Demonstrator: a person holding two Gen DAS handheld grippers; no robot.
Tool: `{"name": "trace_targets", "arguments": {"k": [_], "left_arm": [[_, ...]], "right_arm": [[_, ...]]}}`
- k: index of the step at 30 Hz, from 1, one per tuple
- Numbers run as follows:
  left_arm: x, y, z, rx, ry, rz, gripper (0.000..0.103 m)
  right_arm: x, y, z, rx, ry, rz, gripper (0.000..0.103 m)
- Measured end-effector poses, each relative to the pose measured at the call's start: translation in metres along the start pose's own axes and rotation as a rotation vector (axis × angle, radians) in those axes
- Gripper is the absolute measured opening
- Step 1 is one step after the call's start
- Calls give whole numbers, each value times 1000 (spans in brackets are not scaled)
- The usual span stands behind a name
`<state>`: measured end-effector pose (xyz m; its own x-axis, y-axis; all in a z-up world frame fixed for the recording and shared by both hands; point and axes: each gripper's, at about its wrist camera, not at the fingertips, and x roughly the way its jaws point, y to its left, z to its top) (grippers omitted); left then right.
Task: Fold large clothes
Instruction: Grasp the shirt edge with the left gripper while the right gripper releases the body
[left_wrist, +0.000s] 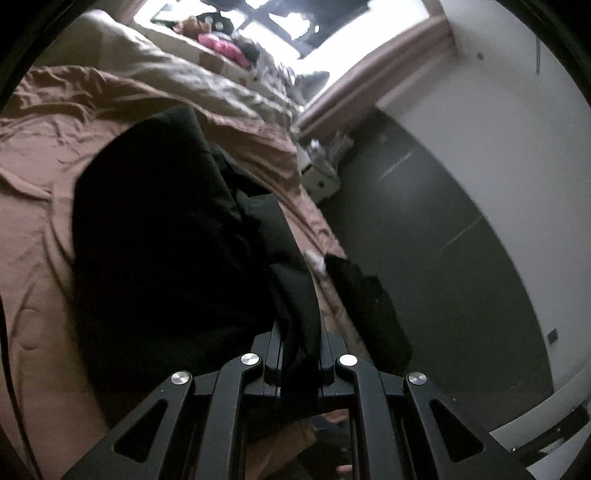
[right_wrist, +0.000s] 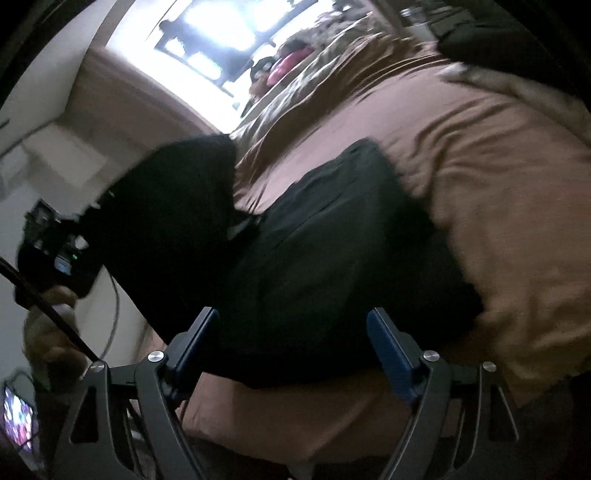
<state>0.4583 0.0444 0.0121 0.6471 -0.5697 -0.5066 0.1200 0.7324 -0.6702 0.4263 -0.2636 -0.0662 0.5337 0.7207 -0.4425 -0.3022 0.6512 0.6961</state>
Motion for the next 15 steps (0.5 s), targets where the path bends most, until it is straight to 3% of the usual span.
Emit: {"name": "trace_targets", "arguments": {"k": [8,15], "left_arm": [[118,-2,-33,6,198,79,11],[154,-35,-55,54,287,61,12]], "right_arm": [[-43,-56,-13,97,-34,-63,81],[-66,-63,-14,146,-32,-50,81]]}}
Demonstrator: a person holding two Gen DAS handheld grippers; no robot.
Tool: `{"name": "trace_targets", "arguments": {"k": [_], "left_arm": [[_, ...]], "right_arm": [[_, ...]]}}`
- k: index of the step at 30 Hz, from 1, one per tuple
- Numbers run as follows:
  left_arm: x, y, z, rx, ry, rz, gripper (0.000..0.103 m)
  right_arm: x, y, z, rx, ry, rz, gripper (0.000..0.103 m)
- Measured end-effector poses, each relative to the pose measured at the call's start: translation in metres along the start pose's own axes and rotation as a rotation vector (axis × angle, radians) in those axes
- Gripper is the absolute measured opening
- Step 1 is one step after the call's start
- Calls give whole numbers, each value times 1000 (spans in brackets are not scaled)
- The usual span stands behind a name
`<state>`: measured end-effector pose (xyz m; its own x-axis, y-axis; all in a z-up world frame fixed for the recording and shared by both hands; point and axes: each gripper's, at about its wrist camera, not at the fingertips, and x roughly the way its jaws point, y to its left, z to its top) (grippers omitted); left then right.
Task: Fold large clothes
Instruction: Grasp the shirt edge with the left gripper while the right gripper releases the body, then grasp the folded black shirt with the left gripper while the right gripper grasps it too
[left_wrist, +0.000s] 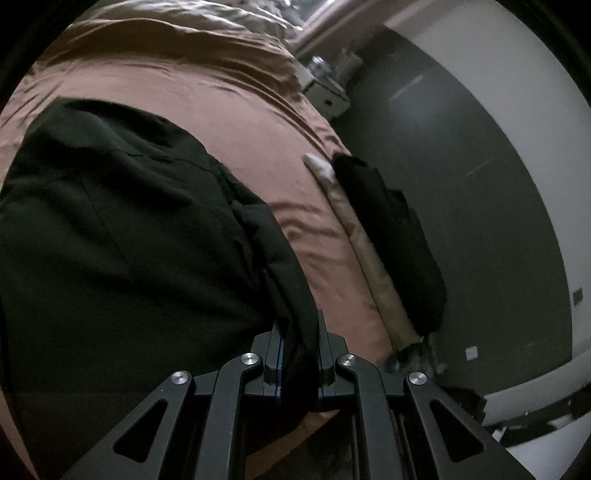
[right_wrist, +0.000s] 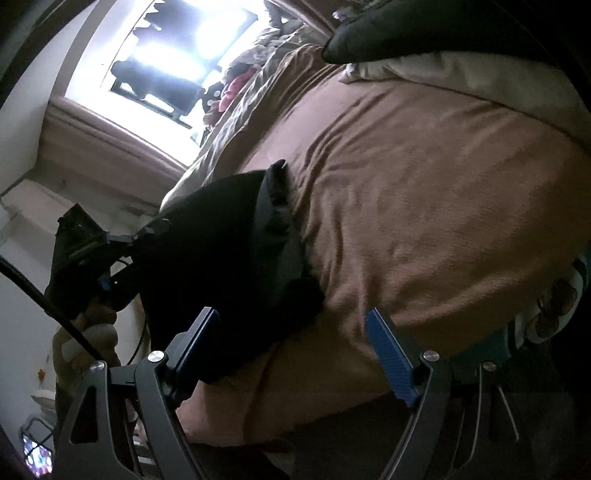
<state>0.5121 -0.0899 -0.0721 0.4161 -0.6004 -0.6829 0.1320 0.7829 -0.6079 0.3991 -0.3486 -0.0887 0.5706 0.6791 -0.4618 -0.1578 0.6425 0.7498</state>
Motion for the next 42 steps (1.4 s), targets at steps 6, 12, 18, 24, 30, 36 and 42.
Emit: {"name": "trace_targets", "arguments": {"k": [6,12,18,24,30,36,42], "left_arm": [[25,-17,-3,42,69,3,41],[-7,-11,-8,63,29,1,65],[-70,35,-14,22,-93,124,65],[-112,96,-33,-91,-178,257,65],[-101,134,-59,-183,-133,279,65],[-78,142,-76,-200,-107,236,65],[-63,140,-93,-172,-69,246,65]], "right_arm": [[7,5,4,-10,9,32,81],[29,13,8,3,25,88,81],[53,34,17,-23,44,133,81],[82,48,34,-32,53,129,81],[108,52,49,-24,31,109,68],[119,32,39,9,49,67,17],[108,14,17,52,26,30,12]]}}
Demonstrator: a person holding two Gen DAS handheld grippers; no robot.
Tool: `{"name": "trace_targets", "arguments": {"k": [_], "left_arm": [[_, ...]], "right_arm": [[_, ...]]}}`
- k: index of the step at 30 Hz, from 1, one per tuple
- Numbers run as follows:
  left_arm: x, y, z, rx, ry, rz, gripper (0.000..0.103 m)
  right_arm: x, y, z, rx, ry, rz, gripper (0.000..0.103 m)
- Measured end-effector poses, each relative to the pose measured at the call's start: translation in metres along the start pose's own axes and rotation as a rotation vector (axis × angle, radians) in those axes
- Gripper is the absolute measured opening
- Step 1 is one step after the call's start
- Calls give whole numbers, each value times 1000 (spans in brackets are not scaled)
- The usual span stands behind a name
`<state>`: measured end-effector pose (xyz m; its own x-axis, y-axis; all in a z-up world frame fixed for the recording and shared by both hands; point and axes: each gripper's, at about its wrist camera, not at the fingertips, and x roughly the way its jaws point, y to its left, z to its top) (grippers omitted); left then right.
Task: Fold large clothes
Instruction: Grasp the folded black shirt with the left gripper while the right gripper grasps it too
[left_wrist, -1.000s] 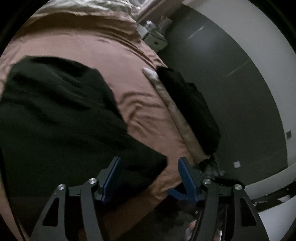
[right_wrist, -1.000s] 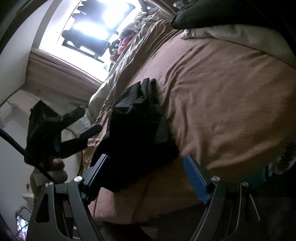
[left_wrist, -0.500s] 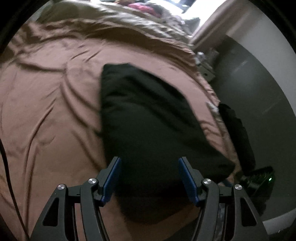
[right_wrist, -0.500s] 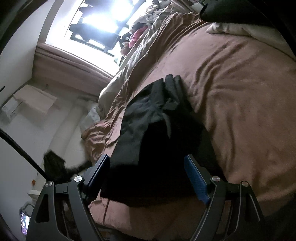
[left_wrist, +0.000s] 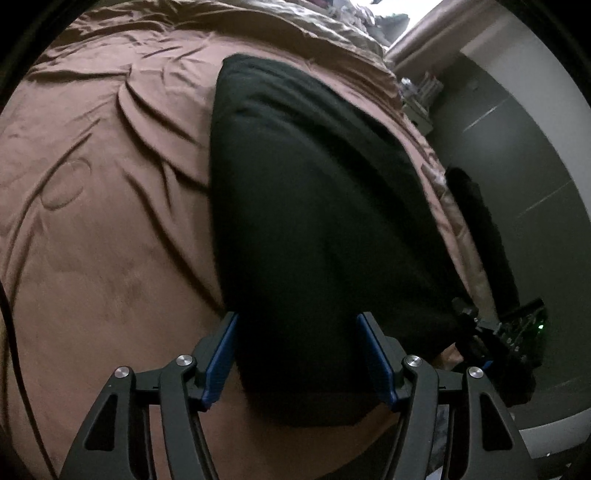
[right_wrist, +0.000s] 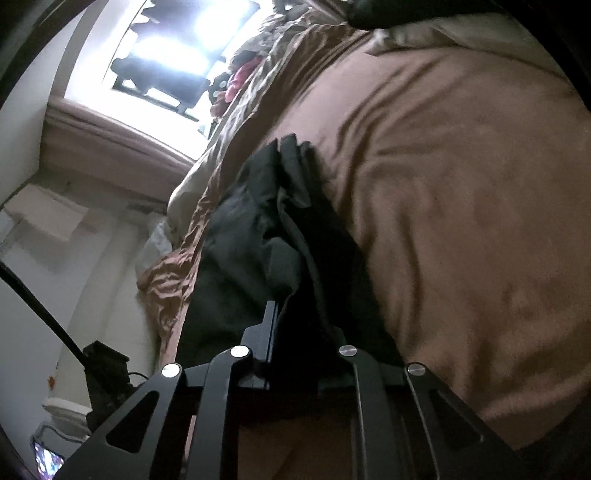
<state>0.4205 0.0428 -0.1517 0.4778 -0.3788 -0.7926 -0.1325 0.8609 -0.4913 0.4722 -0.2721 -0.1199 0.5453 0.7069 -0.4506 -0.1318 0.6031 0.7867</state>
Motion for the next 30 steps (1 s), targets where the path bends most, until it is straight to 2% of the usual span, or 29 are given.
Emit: {"name": "trace_targets", "arguments": {"k": [5,12,14,15,16,17,22,24,27,30], "left_arm": [[24,20,-17,-80,31,-47,65],[7,10,-10,-45,37,-49,62],[4,10,-5,-47,46,-62,62],[3,11,-4,-49,53,-65,62],[4,13,-2,-53,64,-69,62],[4,14,-1,-57,69,-72,62],[-5,15,2,-36,63,-58,65],[-11,18,4,-32,61,-57,68],[-17,24,9,-31,44,-34,69],[-21,32,20,-51,20,-47,69]], "right_arm": [[-10,-5,-7,11,7,-16,12],[-33,22,8,-77,33,3,18],[-40,31,15,-123,30,-16,26],[-41,33,17,-140,26,-28,43],[-42,36,21,-160,20,-36,67],[-44,39,24,-175,12,-38,74],[-38,39,49,-204,50,-42,75],[-32,41,59,-221,74,-49,75],[-10,44,75,-247,121,-49,75],[11,45,91,-249,160,-44,75]]}}
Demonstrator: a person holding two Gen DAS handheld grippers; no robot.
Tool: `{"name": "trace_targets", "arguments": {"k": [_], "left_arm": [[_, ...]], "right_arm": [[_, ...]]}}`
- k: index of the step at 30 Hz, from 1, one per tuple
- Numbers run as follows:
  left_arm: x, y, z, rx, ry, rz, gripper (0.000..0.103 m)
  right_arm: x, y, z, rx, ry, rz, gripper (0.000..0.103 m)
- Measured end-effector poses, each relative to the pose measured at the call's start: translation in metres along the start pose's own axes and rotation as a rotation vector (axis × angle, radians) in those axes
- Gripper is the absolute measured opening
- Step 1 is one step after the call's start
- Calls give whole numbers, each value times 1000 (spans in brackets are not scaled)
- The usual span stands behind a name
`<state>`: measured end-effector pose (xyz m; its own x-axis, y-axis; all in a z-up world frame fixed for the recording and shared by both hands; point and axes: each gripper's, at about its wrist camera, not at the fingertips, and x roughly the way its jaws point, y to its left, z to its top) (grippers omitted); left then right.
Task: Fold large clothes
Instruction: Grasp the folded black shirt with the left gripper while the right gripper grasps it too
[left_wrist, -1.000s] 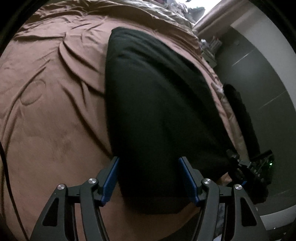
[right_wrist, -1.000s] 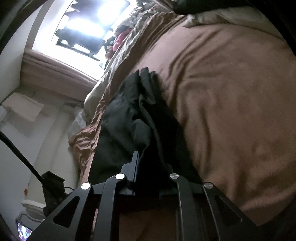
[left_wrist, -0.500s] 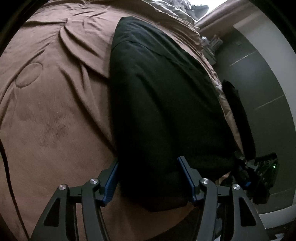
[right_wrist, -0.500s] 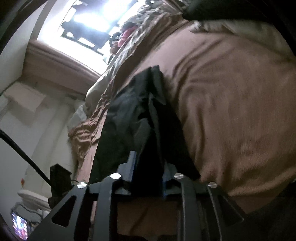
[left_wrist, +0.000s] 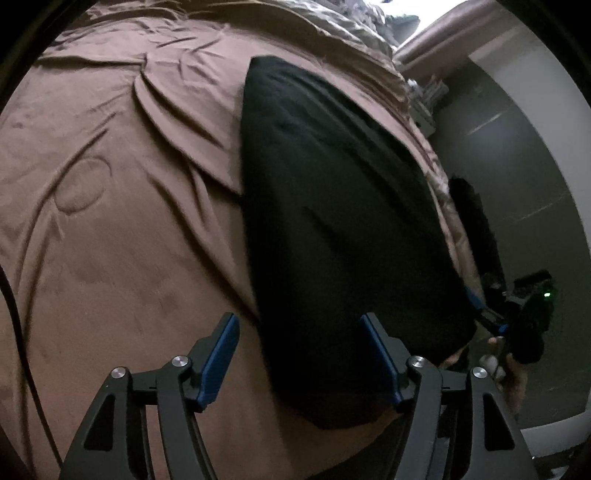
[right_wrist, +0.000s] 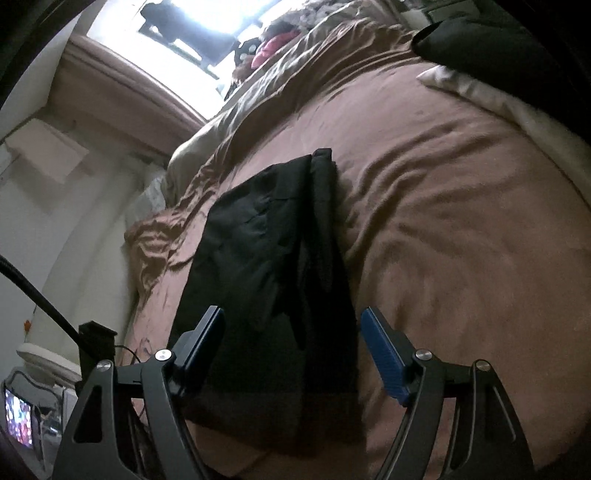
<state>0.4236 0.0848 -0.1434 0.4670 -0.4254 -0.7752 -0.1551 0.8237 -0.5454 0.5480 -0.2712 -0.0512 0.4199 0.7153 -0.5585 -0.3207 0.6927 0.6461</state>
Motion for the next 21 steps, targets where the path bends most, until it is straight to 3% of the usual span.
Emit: {"name": "trace_targets", "arguments": {"k": [11,21], "left_arm": [[23,8,59,6,-53,29,69],[56,22,106,-28,-56,4,68]], "right_arm": [[66,-9,63,-2,127,17,75],[121,-21,101,22,214,57,75]]}}
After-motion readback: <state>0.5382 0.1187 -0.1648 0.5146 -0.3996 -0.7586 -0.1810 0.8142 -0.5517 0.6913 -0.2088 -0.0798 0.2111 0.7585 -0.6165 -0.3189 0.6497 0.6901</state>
